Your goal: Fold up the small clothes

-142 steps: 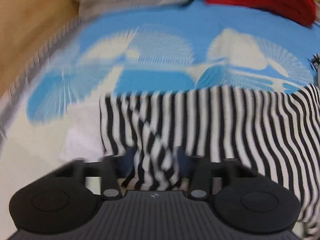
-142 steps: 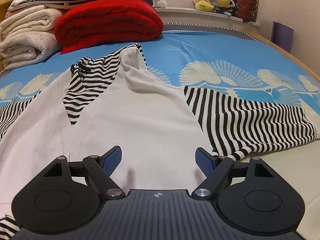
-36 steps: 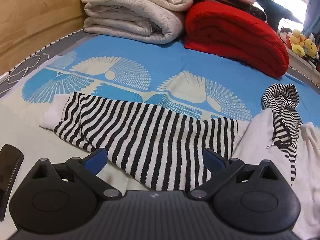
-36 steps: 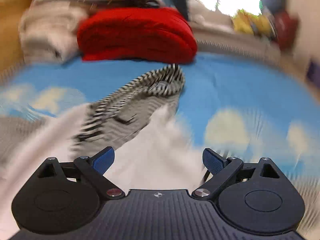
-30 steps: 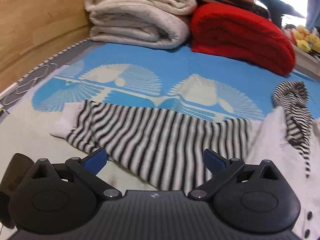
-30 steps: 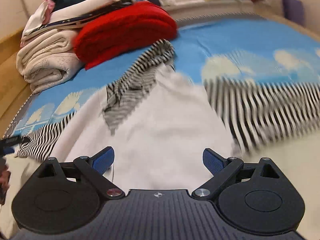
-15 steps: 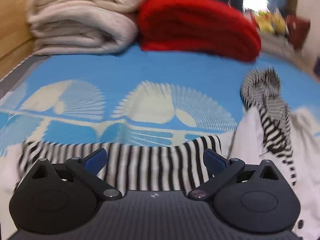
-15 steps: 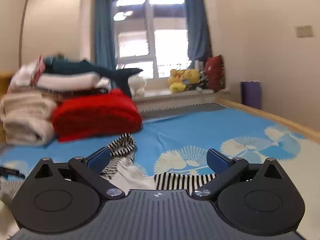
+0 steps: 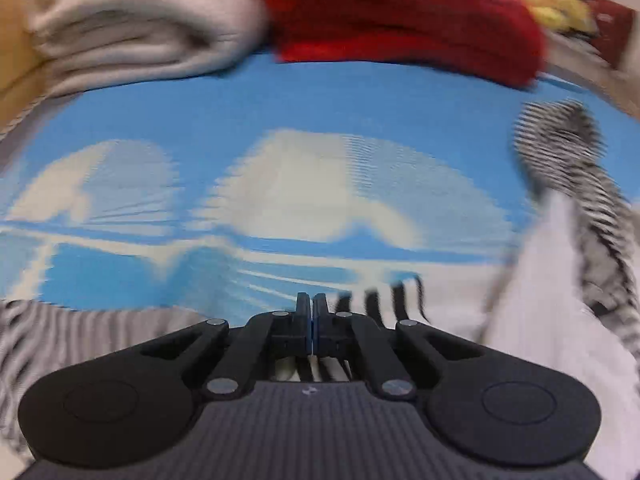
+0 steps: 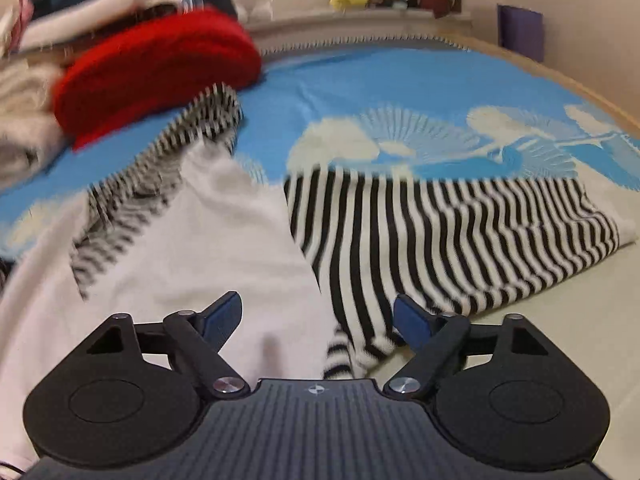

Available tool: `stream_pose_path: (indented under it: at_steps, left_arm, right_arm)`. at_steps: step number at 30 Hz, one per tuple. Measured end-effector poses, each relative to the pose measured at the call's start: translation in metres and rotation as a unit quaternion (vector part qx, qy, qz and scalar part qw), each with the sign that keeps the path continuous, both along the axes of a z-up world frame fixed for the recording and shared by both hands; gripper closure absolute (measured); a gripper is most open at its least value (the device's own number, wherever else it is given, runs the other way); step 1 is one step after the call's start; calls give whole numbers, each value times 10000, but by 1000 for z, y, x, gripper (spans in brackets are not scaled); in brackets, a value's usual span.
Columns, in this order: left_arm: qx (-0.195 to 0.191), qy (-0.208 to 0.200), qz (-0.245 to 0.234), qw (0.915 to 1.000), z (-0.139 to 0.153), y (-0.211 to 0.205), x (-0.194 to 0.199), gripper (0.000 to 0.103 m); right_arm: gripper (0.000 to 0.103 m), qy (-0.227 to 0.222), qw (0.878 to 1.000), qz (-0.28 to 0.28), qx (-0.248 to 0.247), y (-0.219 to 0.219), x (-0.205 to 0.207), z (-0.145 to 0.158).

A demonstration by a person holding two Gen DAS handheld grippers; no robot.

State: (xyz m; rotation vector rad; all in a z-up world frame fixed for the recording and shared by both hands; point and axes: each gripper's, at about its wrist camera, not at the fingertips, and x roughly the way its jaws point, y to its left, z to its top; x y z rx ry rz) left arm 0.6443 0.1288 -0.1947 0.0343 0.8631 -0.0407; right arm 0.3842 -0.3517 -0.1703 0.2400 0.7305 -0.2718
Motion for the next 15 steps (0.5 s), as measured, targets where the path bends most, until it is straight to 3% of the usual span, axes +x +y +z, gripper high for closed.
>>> stream_pose_path:
  at_steps: [1,2,3,4,7,8,10,15]
  left_arm:
    - [-81,71,127,9999,-1,11,4,103]
    - [114,55,259,9996,-3,15,5,103]
    - [635,-24,391,9972,-7,16,5,103]
    - [617,-48,360,9974,-9,21,5,103]
    - [-99,-175,525,9984,-1,40,-5,99]
    - [-185,-228,551,9980,1,41,-10,94]
    - [-299,-231,406,9985,9,37,-21,66]
    - [-158,-446,309,9984,23,27,-66,39]
  right_arm:
    - [26,251,9997,-59,-51,2,5,-9]
    - [28,508,9986,-118,-58,1,7,-20]
    - [28,699,9974,-180,-25,-1,10,-28]
    - [28,749,9969,-220,41,-3,9,-33]
    - [28,610,9978,-269,49,-6,6,-29]
    - [28,482,9984,-285,63,-8,4,-24]
    - [28,233,9992,-310,80,-11,1,-14]
    - [27,-322,9994,-157,-3,-22,1,6]
